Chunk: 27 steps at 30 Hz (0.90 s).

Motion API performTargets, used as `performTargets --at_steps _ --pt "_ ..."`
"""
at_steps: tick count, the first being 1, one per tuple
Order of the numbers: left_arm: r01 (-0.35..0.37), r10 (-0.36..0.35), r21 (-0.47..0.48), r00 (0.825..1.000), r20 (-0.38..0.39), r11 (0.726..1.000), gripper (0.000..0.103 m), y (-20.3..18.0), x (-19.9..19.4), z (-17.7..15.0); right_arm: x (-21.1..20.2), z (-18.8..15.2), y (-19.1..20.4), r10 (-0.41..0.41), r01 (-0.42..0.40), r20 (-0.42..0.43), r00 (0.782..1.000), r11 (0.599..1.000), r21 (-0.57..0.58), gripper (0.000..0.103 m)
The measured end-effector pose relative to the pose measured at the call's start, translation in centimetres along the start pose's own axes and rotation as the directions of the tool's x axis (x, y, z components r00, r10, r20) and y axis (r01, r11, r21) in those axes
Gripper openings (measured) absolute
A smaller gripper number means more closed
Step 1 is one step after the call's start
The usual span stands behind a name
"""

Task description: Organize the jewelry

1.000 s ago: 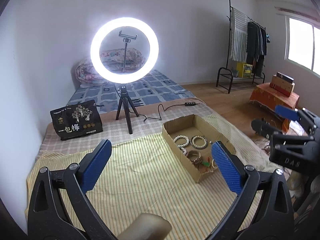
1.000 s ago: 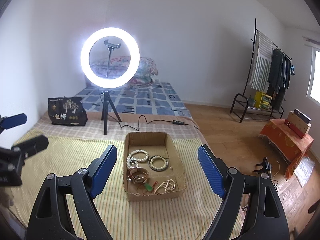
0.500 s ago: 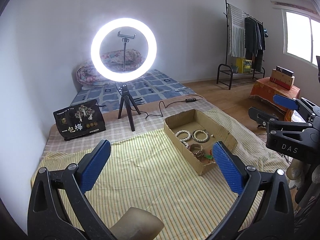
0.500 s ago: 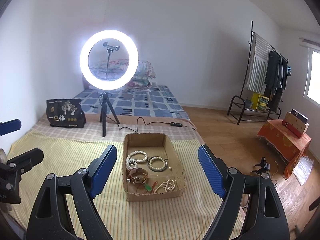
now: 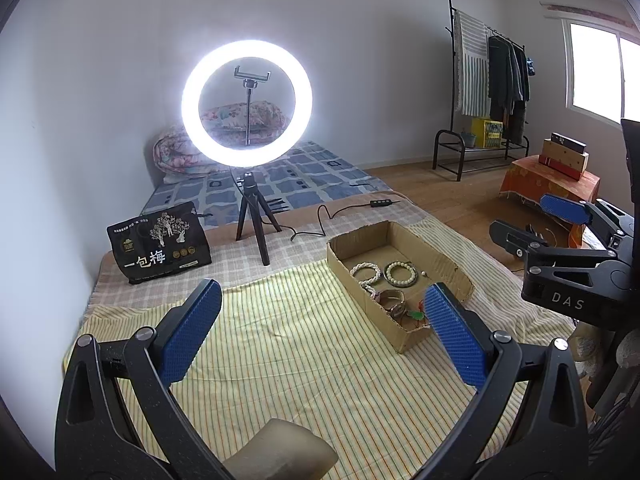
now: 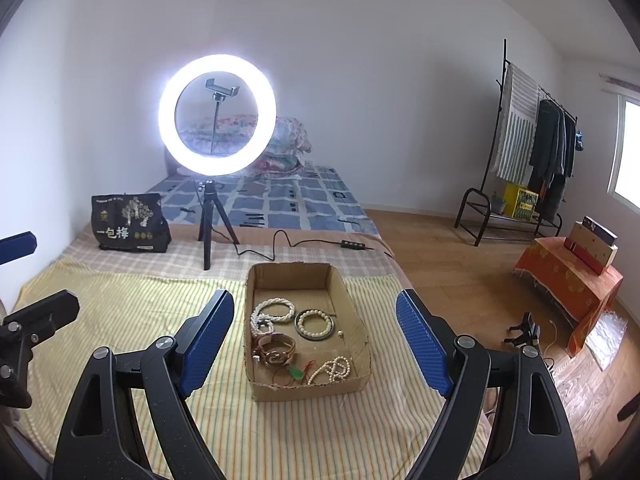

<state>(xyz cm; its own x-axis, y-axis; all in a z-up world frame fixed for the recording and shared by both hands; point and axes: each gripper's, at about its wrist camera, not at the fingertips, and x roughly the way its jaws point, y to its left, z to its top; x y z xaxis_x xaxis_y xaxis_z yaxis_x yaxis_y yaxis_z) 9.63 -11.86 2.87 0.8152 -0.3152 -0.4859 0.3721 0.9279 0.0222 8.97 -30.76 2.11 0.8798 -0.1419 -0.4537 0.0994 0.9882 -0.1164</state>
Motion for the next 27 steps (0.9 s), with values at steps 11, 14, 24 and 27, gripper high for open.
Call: performTargets --at_steps 11,14,24,27 --pt "0.002 -0.002 0.005 1.0 0.005 1.0 0.103 -0.14 -0.11 0.11 0.16 -0.11 -0.01 -0.001 0.001 -0.002 1.0 1.0 -0.005 0.083" --pt "0.003 -0.004 0.008 1.0 0.006 1.0 0.103 -0.15 -0.18 0.19 0.25 -0.19 0.02 -0.003 0.003 -0.004 1.0 1.0 -0.007 0.083" --pt "0.003 -0.004 0.008 1.0 0.006 1.0 0.103 -0.23 -0.23 0.21 0.35 -0.19 0.04 -0.004 0.004 -0.005 1.0 1.0 -0.008 0.083" --pt "0.004 -0.004 0.01 1.0 0.006 1.0 0.103 -0.24 -0.27 0.19 0.37 -0.23 0.07 -0.004 0.004 -0.006 1.0 1.0 -0.01 0.083"
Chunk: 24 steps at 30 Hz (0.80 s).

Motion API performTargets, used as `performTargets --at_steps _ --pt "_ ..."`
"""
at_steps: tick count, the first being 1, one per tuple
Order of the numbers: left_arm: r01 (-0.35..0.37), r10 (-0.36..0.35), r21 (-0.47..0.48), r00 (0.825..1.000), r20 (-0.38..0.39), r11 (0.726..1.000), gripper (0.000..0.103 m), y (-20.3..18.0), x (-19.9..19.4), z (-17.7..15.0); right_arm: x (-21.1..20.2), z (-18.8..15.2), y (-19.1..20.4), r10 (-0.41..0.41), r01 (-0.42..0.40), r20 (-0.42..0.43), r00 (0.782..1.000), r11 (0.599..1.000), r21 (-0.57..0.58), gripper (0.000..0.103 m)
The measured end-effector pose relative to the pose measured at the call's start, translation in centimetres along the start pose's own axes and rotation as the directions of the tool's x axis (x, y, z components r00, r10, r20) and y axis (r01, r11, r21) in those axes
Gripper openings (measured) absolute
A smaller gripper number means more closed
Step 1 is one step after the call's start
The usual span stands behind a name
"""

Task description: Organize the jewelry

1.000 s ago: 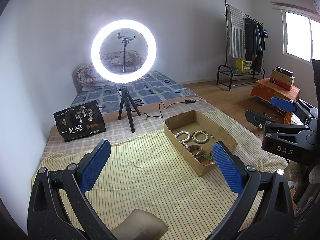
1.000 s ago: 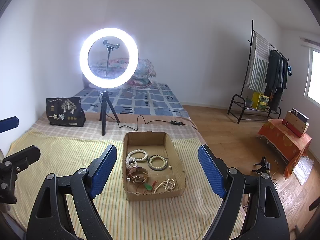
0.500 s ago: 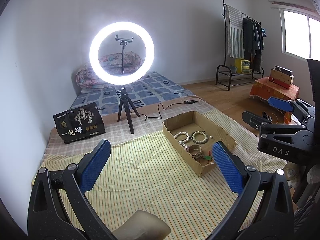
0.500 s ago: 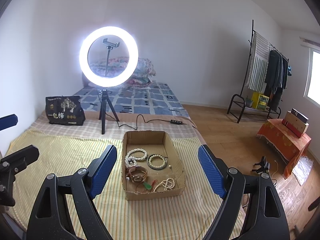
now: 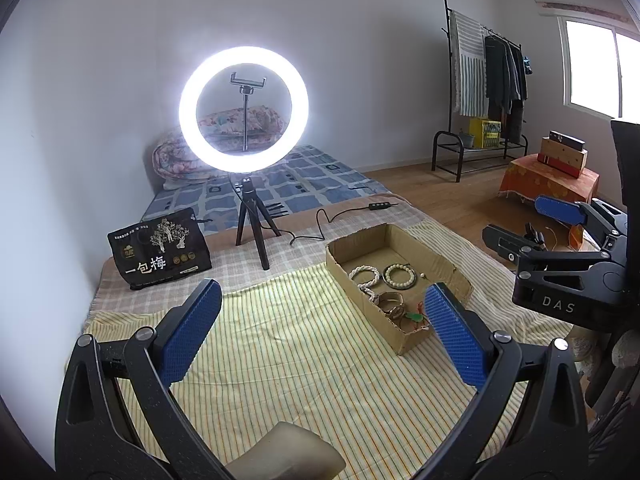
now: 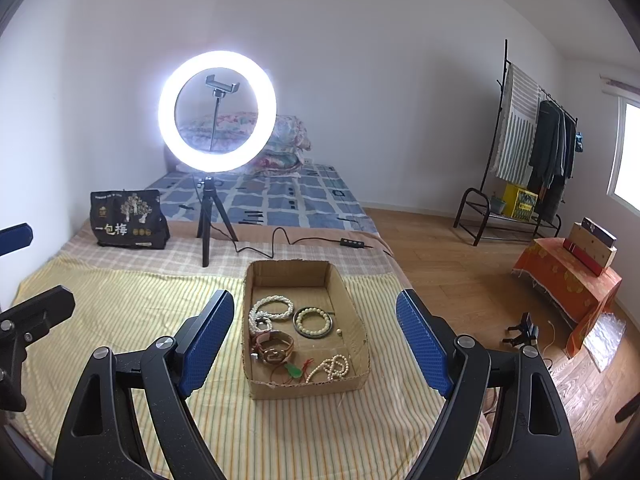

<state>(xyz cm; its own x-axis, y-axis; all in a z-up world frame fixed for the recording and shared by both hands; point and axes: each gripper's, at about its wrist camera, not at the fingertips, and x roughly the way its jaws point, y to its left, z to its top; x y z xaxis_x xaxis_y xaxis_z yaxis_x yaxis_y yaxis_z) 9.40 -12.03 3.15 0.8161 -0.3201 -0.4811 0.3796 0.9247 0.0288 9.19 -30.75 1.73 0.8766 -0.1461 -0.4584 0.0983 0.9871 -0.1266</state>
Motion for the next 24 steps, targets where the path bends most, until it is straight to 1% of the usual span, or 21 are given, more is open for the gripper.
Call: performTargets --at_steps 24 --pt "0.002 -0.002 0.003 1.0 -0.001 1.0 0.103 0.03 0.01 0.19 0.09 -0.25 0.14 -0.004 0.004 -0.009 1.0 1.0 -0.008 0.083"
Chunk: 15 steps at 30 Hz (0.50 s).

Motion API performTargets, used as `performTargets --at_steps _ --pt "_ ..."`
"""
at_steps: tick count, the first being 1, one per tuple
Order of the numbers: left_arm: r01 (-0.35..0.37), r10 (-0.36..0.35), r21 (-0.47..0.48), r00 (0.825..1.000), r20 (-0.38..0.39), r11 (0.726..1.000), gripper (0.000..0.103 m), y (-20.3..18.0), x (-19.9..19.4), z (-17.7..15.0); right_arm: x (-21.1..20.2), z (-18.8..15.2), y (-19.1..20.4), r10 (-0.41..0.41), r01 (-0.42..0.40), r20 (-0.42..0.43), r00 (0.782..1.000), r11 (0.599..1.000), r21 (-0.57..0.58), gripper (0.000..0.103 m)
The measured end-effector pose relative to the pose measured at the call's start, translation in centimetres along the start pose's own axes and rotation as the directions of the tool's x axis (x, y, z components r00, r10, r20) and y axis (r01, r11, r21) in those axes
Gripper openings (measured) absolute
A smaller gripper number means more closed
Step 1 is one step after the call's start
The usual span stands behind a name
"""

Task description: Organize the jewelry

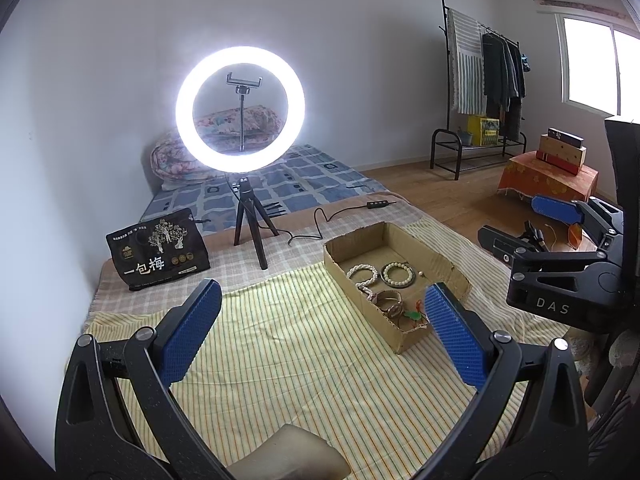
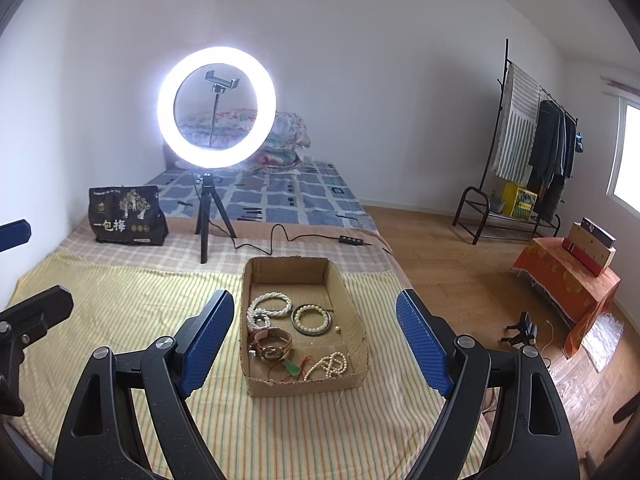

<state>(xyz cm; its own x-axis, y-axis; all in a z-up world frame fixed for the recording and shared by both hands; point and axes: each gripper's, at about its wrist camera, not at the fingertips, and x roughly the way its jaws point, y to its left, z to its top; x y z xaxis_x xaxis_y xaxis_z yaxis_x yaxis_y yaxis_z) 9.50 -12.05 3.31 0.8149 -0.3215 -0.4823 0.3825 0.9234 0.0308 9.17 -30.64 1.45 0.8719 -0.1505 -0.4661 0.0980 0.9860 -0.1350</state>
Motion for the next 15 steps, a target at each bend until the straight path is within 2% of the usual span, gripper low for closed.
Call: performTargets --at_steps 15 --pt "0.007 -0.007 -0.023 1.0 -0.004 1.0 0.103 0.38 0.2 -0.32 -0.08 -0.18 -0.01 0.002 -0.002 -0.004 1.0 1.0 -0.007 0.083"
